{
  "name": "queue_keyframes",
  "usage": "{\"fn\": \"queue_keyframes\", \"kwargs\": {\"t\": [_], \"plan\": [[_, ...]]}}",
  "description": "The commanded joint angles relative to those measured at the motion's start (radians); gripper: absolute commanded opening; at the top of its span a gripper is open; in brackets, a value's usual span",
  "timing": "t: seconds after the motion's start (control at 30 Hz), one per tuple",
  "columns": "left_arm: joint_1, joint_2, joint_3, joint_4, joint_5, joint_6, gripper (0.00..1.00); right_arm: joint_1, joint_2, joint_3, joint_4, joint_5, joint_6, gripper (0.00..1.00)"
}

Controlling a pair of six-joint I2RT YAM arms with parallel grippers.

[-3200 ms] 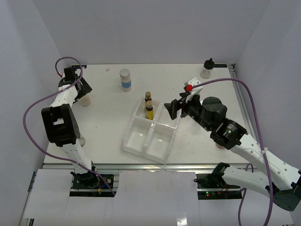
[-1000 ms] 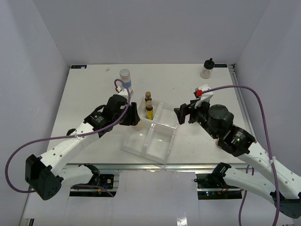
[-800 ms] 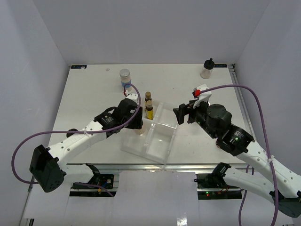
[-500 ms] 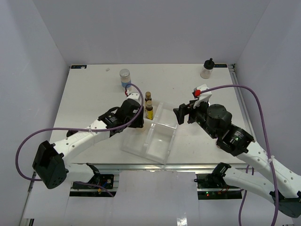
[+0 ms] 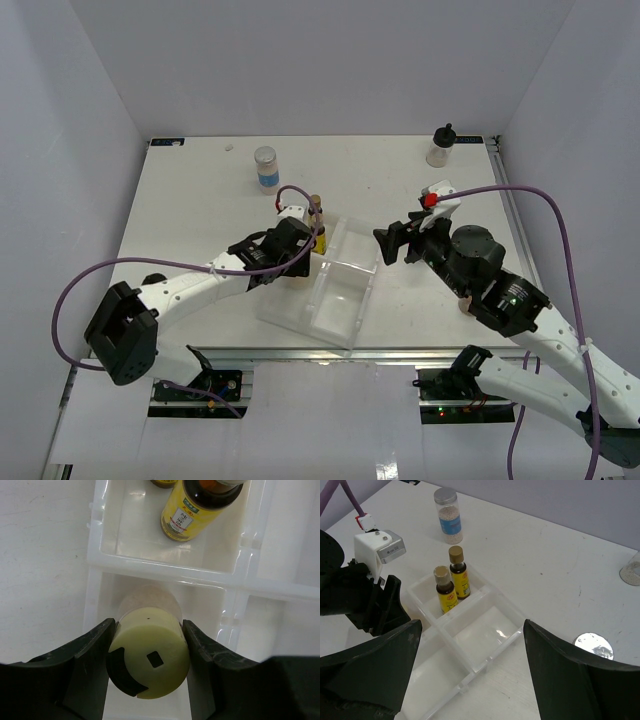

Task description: Organize the condiment bottles

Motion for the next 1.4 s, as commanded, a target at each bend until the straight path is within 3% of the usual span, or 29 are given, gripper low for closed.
{"fn": "queue_keyframes", "kwargs": {"t": [0.0, 0.2, 0.3, 0.4, 0.6, 0.83, 1.0, 1.1, 1.2, 1.37], "plan": [[-0.015, 0.021, -0.005, 0.052, -0.030, -0.023, 0.41, 0.003, -0.015, -0.011, 0.043, 0.019, -0.007, 0.89], [-0.017, 0.035, -0.014, 0.058, -0.041, -0.039, 0.61, 0.001, -0.023, -0.008, 0.035, 0.027, -0.013, 0.89], [-0.017, 0.037, -0.010, 0.041, -0.060, -0.051, 0.65, 0.001, -0.027, -0.007, 0.032, 0.027, -0.014, 0.89], [-0.017, 0.032, 0.003, 0.023, -0.058, -0.061, 0.83, 0.002, -0.028, -0.005, 0.030, 0.027, -0.014, 0.89], [-0.020, -0.027, 0.026, -0.021, -0.065, -0.089, 0.98, 0.002, -0.029, -0.004, 0.027, 0.021, -0.010, 0.89], [-0.020, -0.118, 0.224, -0.324, -0.166, -0.269, 0.98, 0.003, -0.022, 0.008, 0.009, 0.026, -0.008, 0.89], [-0.019, -0.157, 0.306, -0.414, -0.180, -0.294, 0.98, 0.002, -0.012, 0.018, 0.006, 0.022, -0.005, 0.89], [-0.002, -0.177, 0.351, -0.515, -0.252, -0.385, 0.98, 0.002, 0.008, 0.028, -0.002, 0.037, 0.008, 0.89], [0.105, -0.218, 0.340, -0.508, -0.262, -0.375, 0.98, 0.001, 0.032, 0.032, -0.010, -0.007, 0.036, 0.89], [0.442, -0.273, 0.346, -0.514, -0.159, -0.287, 0.98, 0.001, 0.035, 0.018, -0.010, -0.042, 0.060, 0.89]]}}
